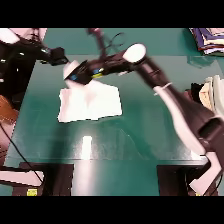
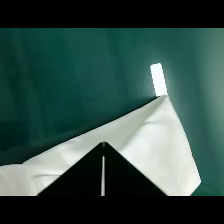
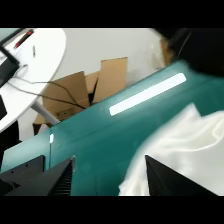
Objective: Fold the shirts.
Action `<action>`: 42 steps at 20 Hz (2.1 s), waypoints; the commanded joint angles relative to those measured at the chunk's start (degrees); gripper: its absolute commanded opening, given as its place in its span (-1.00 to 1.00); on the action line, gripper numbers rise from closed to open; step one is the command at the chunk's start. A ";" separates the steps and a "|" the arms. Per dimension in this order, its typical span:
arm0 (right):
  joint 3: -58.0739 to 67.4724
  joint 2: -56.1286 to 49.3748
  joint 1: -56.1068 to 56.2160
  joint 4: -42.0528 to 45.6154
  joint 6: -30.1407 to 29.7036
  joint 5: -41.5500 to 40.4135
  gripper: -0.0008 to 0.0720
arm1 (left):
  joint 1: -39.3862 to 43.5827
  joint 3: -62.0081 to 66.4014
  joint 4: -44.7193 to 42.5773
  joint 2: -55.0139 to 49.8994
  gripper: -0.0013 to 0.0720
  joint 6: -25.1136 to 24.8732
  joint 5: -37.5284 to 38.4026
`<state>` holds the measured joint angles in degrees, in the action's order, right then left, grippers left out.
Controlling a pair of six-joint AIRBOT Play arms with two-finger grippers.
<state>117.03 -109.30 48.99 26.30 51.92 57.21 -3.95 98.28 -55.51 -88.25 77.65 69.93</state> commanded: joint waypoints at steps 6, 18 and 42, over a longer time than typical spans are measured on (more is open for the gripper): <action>-11.63 5.40 -5.97 9.88 5.55 6.43 0.20 | -5.09 0.33 -0.79 3.26 -0.89 -0.09 6.16; -42.69 12.55 -28.13 16.20 18.64 7.08 0.70 | -5.09 0.33 -0.87 3.15 -0.89 -0.09 6.97; -10.86 1.75 -30.36 5.11 21.20 12.55 -0.94 | 6.88 0.04 -1.57 2.84 -0.89 -1.66 10.43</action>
<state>105.34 -113.25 25.39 26.44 70.65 68.51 -1.78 98.32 -56.97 -85.45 77.17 80.23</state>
